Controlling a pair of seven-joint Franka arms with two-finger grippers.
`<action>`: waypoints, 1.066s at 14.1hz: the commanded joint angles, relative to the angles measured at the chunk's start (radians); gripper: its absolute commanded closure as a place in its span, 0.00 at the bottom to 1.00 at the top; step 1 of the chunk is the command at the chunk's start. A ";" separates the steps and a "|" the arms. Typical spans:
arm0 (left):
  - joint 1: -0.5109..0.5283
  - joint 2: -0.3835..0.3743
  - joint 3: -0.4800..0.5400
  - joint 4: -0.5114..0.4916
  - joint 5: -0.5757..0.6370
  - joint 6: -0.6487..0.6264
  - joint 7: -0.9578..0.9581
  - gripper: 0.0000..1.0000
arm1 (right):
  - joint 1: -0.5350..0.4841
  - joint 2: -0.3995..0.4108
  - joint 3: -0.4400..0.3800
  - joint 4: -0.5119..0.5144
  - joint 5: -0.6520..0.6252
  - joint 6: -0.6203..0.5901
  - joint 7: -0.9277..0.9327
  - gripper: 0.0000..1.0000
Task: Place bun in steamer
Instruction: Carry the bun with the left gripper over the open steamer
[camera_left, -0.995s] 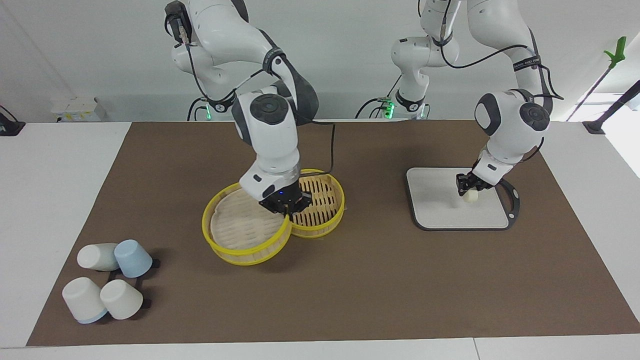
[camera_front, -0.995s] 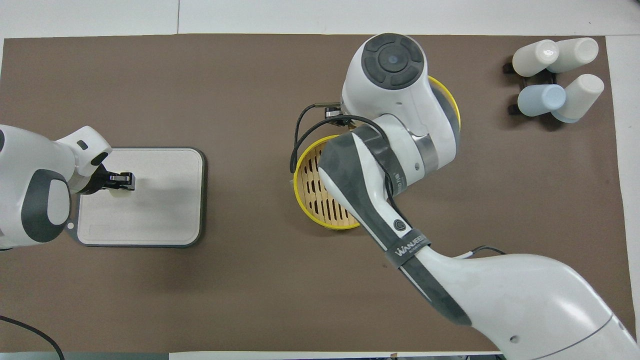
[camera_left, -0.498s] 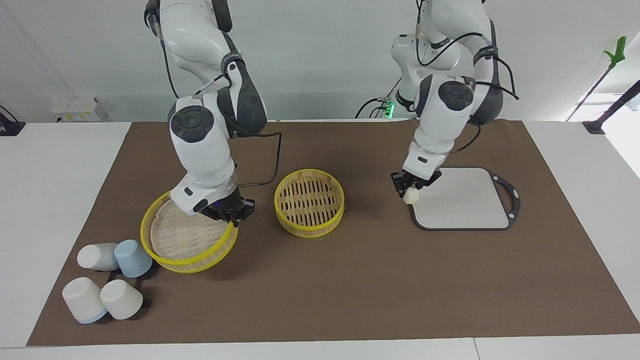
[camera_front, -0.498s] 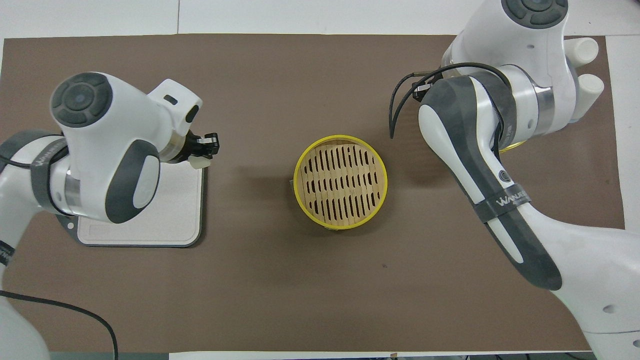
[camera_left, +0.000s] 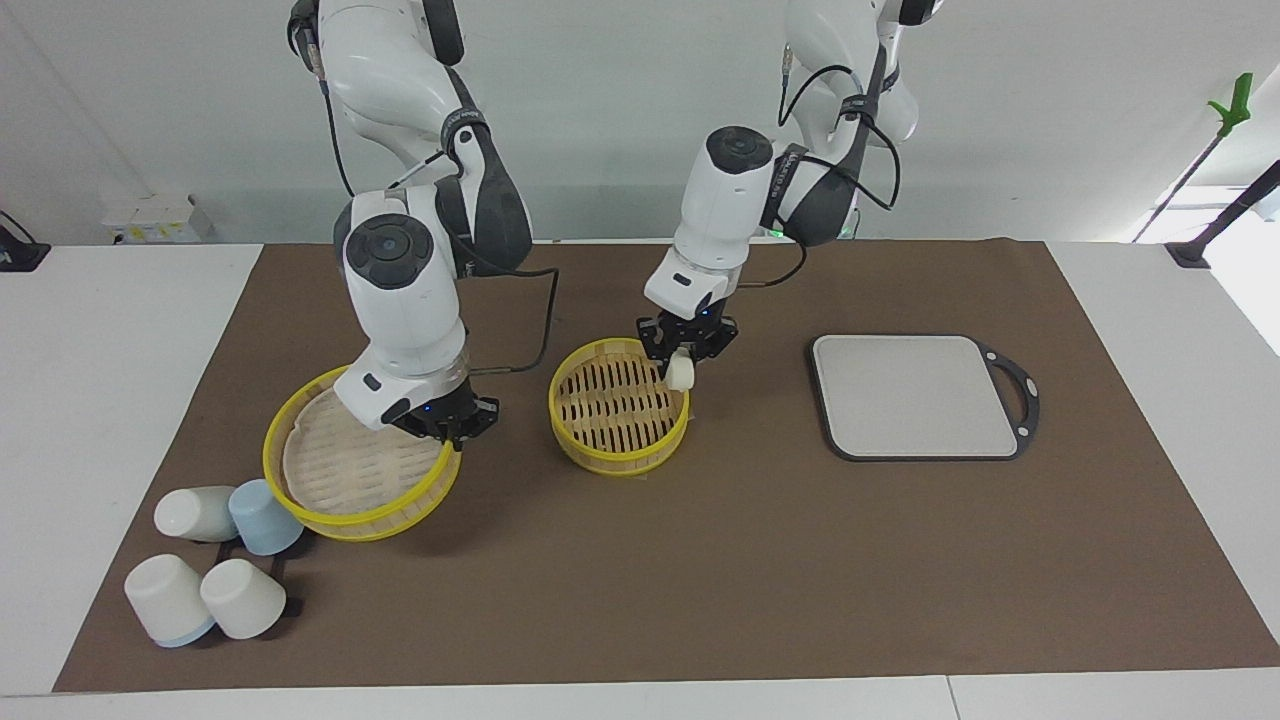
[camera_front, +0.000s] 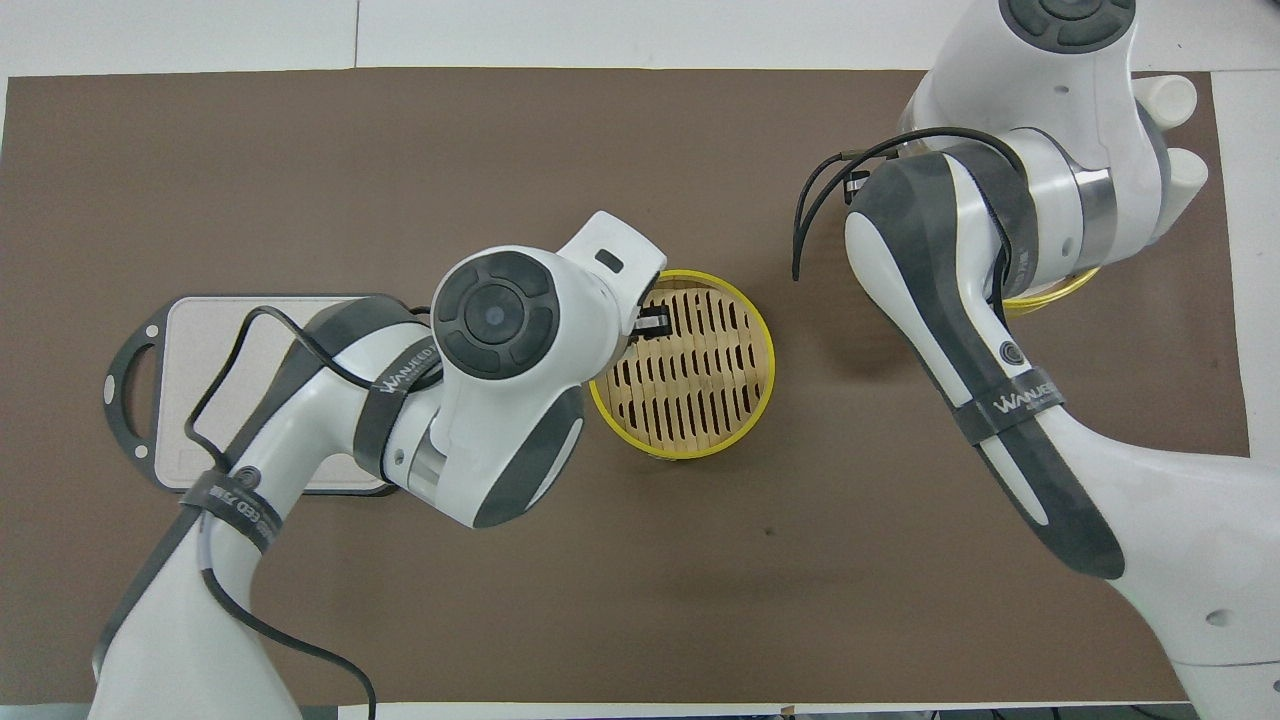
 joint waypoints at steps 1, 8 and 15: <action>-0.069 0.059 0.021 -0.024 -0.019 0.078 -0.016 0.62 | -0.033 -0.017 0.008 -0.005 0.039 -0.001 0.023 1.00; -0.125 0.177 0.022 -0.026 -0.017 0.188 -0.026 0.62 | -0.057 -0.019 0.009 -0.009 0.076 0.007 0.018 1.00; -0.123 0.154 0.022 -0.027 -0.017 0.124 -0.087 0.00 | -0.056 -0.028 0.008 -0.032 0.084 0.028 0.024 1.00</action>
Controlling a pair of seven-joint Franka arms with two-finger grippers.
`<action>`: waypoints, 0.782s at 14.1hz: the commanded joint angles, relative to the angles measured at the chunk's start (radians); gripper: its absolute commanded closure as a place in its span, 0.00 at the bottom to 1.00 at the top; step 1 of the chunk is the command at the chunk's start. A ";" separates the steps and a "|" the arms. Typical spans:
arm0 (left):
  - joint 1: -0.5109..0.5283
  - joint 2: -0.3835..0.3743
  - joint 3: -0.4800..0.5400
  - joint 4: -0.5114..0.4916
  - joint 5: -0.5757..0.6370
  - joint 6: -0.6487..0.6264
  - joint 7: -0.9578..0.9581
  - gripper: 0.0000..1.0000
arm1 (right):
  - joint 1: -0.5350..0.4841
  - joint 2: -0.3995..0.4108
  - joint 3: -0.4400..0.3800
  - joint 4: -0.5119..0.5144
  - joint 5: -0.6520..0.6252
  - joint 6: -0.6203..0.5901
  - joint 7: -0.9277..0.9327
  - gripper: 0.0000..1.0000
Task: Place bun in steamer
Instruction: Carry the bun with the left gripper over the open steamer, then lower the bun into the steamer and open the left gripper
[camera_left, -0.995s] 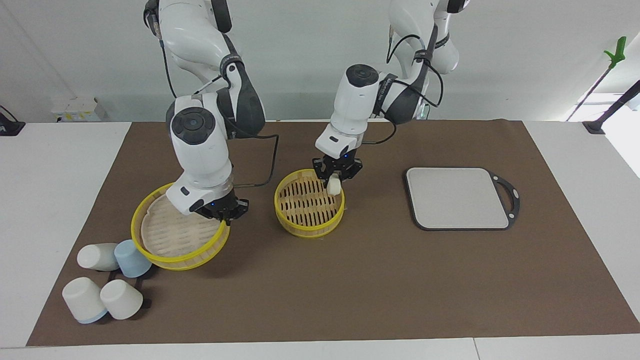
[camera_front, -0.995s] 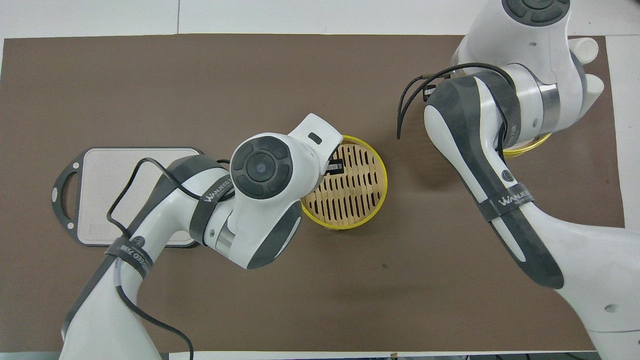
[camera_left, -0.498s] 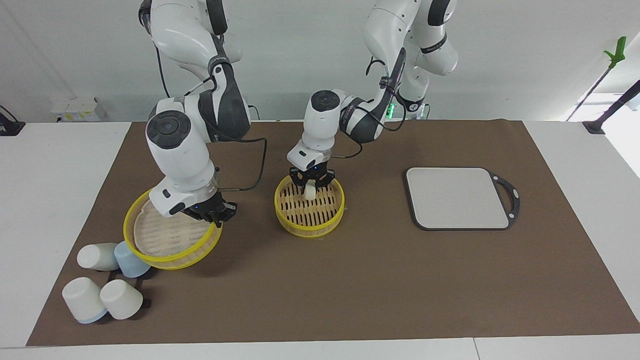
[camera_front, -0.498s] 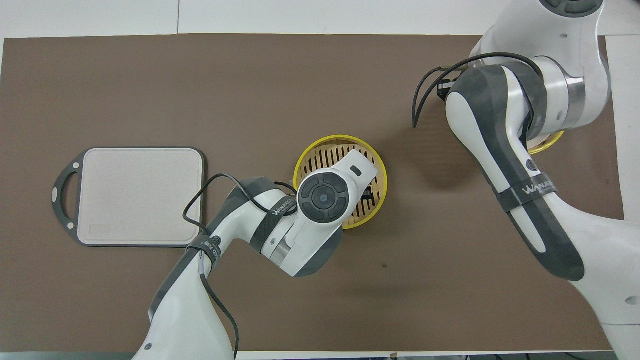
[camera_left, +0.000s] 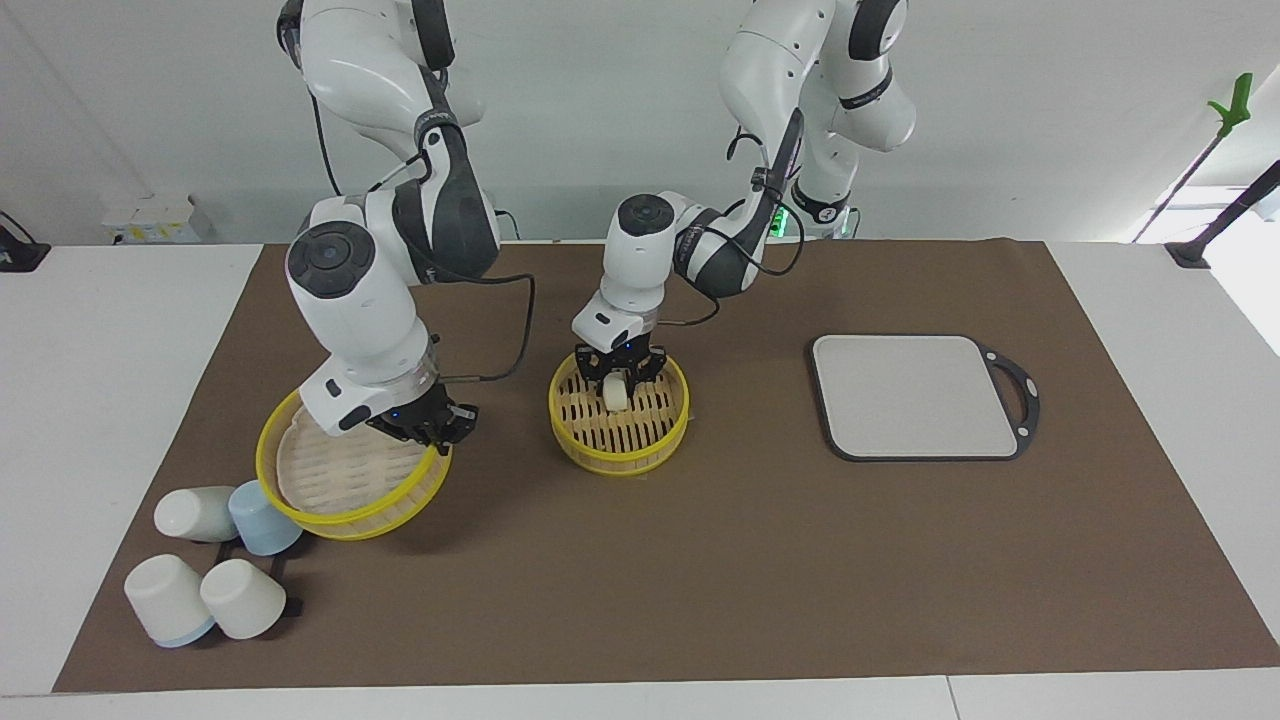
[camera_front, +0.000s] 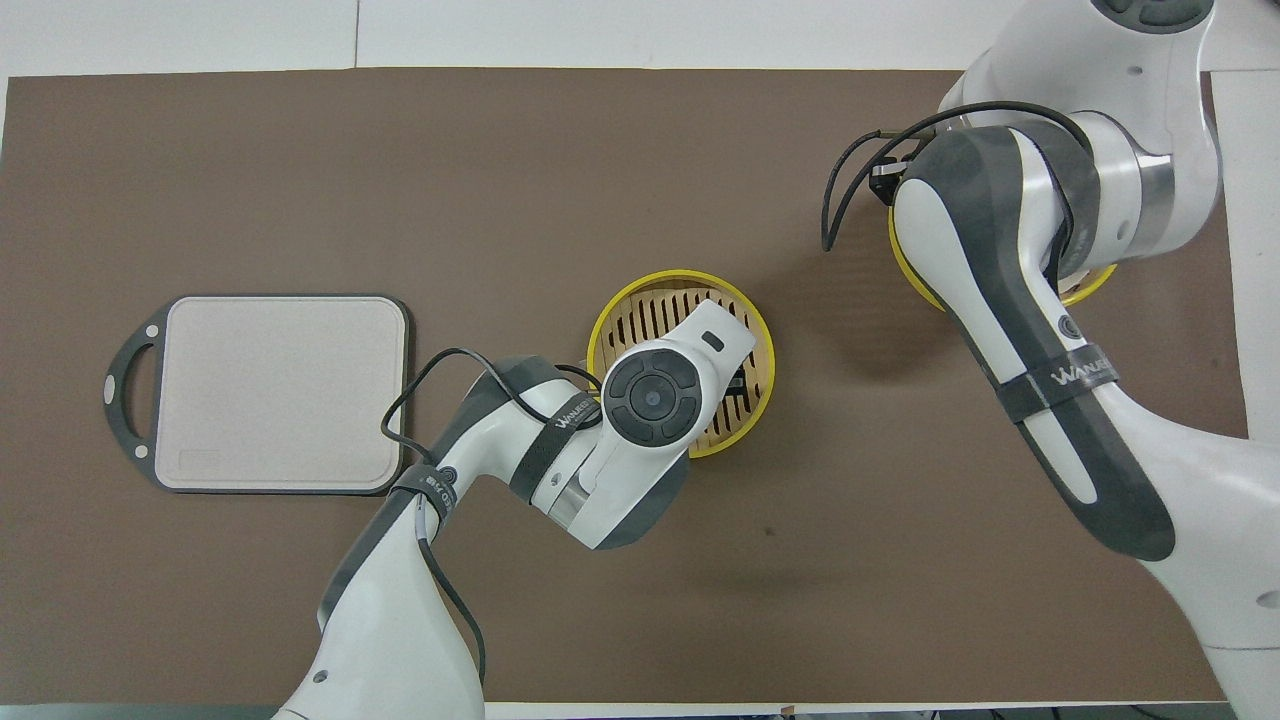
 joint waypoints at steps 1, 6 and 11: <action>0.003 -0.057 0.017 -0.007 -0.017 -0.084 -0.005 0.00 | -0.003 -0.029 0.008 -0.039 0.000 0.021 0.016 1.00; 0.142 -0.244 0.017 0.001 -0.017 -0.331 0.006 0.00 | 0.028 -0.037 0.006 -0.060 -0.015 0.061 0.082 1.00; 0.357 -0.373 0.021 0.012 -0.017 -0.532 0.165 0.00 | 0.177 -0.037 0.003 -0.060 -0.017 0.057 0.291 1.00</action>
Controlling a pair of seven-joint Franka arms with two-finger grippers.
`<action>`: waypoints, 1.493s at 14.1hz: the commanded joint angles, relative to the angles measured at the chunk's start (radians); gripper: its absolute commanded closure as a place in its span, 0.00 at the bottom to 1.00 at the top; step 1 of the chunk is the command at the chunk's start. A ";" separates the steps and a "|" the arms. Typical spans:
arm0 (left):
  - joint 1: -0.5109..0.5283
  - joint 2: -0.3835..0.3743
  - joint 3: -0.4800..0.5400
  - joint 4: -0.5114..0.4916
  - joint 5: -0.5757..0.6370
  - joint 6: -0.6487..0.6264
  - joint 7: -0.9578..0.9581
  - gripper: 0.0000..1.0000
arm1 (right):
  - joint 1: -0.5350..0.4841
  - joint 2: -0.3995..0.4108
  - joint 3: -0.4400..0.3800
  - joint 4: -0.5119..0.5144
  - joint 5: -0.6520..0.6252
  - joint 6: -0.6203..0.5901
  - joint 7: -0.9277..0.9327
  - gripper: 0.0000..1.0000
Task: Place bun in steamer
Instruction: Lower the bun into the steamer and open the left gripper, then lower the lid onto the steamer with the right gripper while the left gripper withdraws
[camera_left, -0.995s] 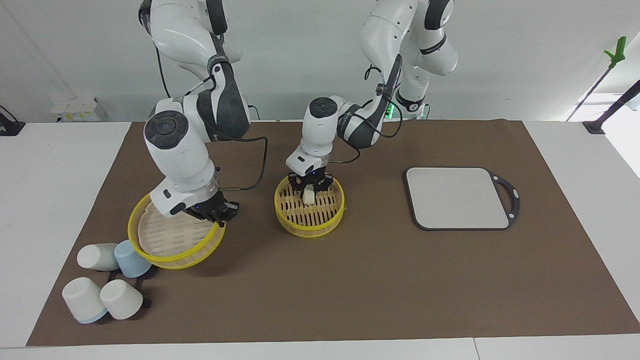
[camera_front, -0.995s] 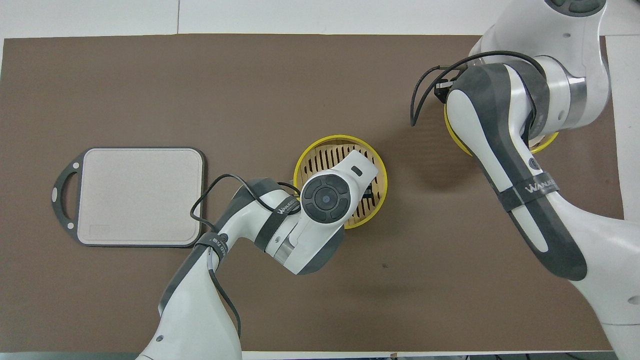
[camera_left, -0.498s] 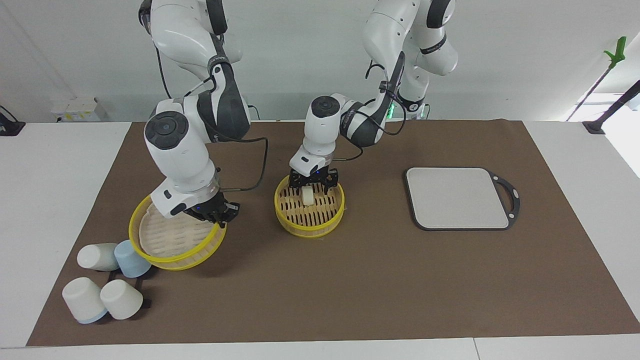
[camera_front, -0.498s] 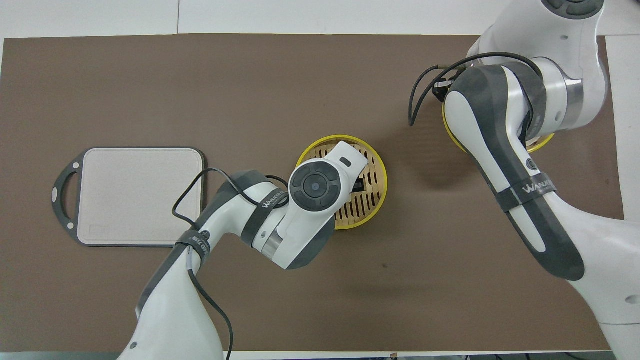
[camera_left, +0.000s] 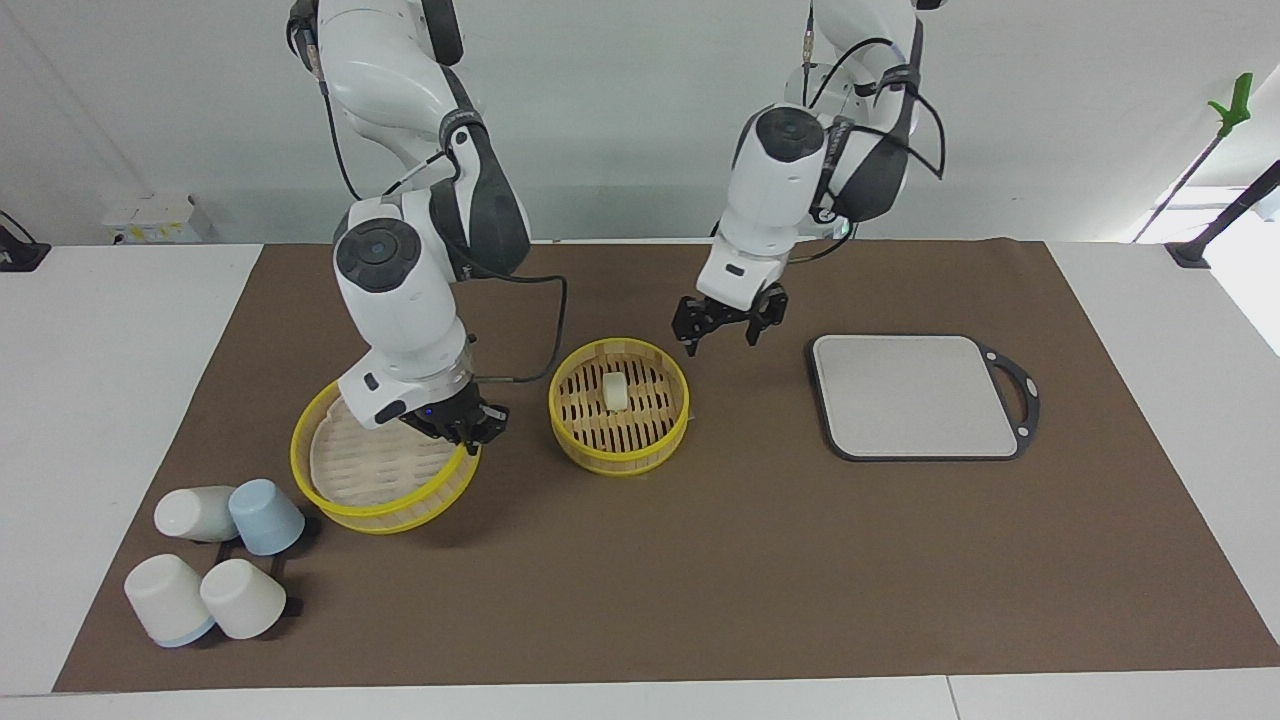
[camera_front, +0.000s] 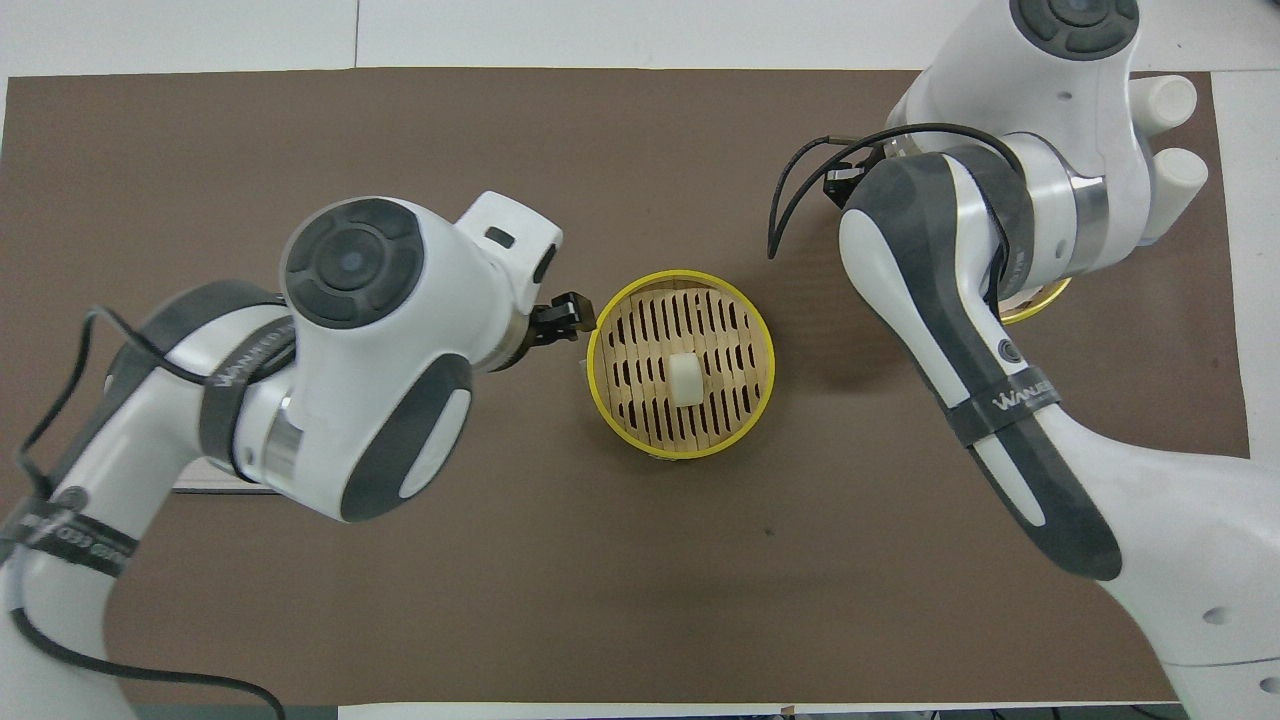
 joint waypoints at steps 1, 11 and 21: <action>0.118 -0.067 -0.003 -0.011 -0.015 -0.098 0.113 0.00 | 0.117 -0.035 0.000 -0.041 -0.029 0.017 0.165 1.00; 0.400 -0.147 0.004 0.056 0.083 -0.332 0.524 0.00 | 0.351 0.067 0.001 0.030 -0.035 0.068 0.446 1.00; 0.401 -0.144 0.000 0.147 0.134 -0.506 0.580 0.00 | 0.405 0.117 0.003 0.047 -0.027 0.132 0.467 1.00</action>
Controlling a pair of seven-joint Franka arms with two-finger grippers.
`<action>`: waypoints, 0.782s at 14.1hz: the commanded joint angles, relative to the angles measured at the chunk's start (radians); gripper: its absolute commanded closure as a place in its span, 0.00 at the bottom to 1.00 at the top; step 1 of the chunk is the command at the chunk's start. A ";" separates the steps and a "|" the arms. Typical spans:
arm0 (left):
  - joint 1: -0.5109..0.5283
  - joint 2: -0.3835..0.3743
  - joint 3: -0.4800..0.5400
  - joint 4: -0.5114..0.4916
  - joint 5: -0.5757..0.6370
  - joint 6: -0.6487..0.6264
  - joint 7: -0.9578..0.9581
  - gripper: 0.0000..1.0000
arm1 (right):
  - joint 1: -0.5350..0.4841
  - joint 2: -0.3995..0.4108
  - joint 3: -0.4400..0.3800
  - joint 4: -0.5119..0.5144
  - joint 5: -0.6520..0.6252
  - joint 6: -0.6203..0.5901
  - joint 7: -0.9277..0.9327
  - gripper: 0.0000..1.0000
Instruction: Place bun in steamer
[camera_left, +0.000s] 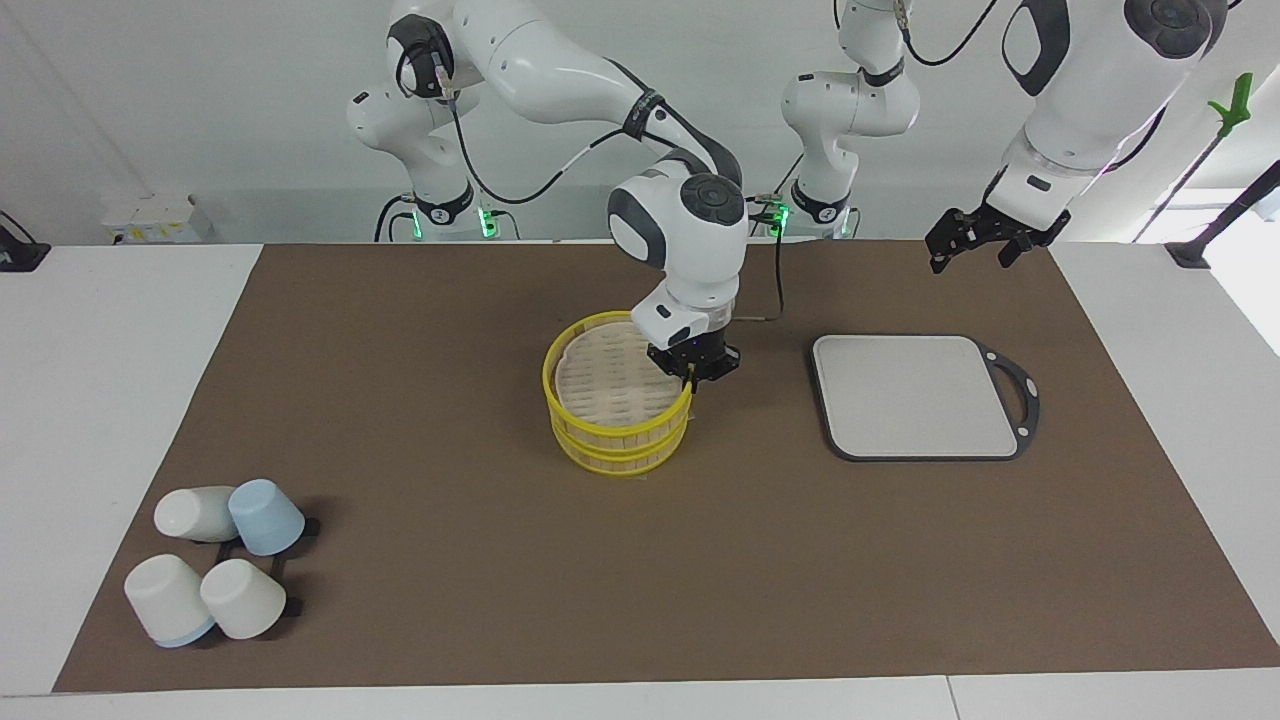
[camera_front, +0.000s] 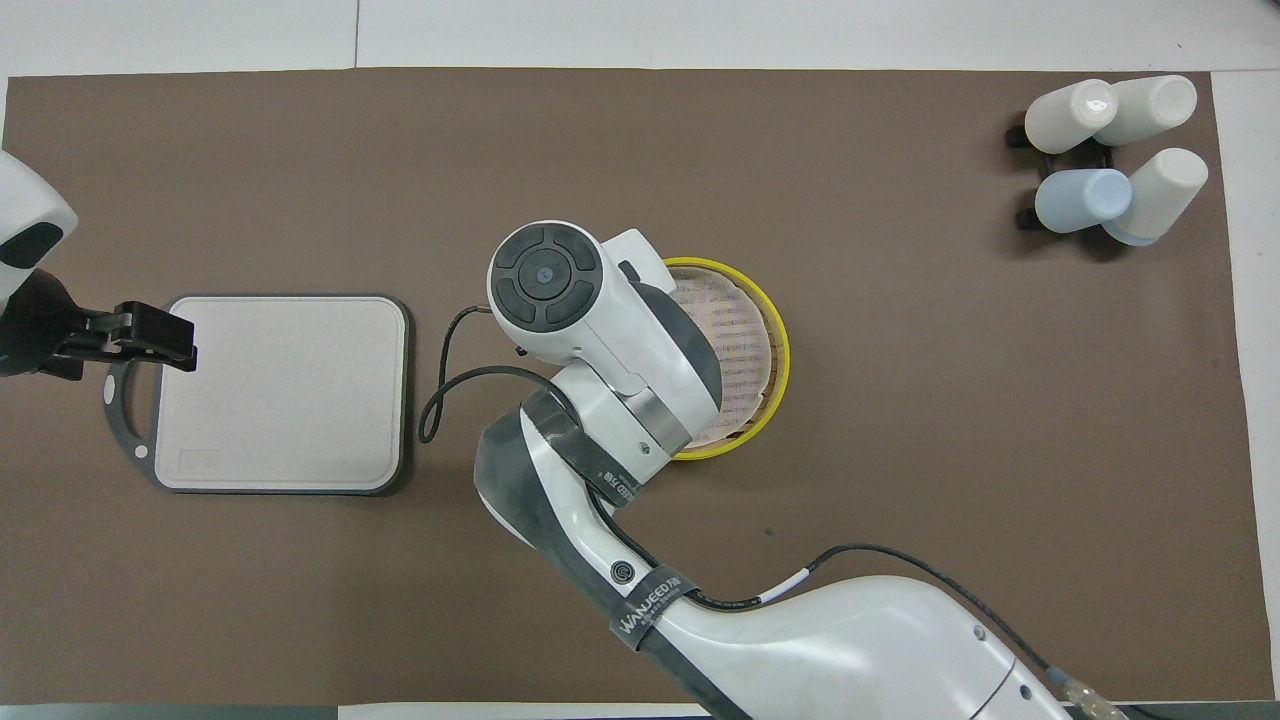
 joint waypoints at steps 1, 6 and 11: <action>0.006 0.000 -0.012 0.021 0.022 -0.053 0.016 0.00 | -0.001 0.006 0.002 0.016 -0.003 0.031 0.014 1.00; 0.008 -0.029 -0.002 0.024 -0.001 -0.035 0.019 0.00 | -0.004 -0.002 0.002 -0.043 -0.004 0.077 0.013 1.00; 0.011 -0.028 -0.002 0.014 -0.009 0.073 0.025 0.00 | -0.010 -0.014 0.002 -0.079 -0.004 0.081 0.005 1.00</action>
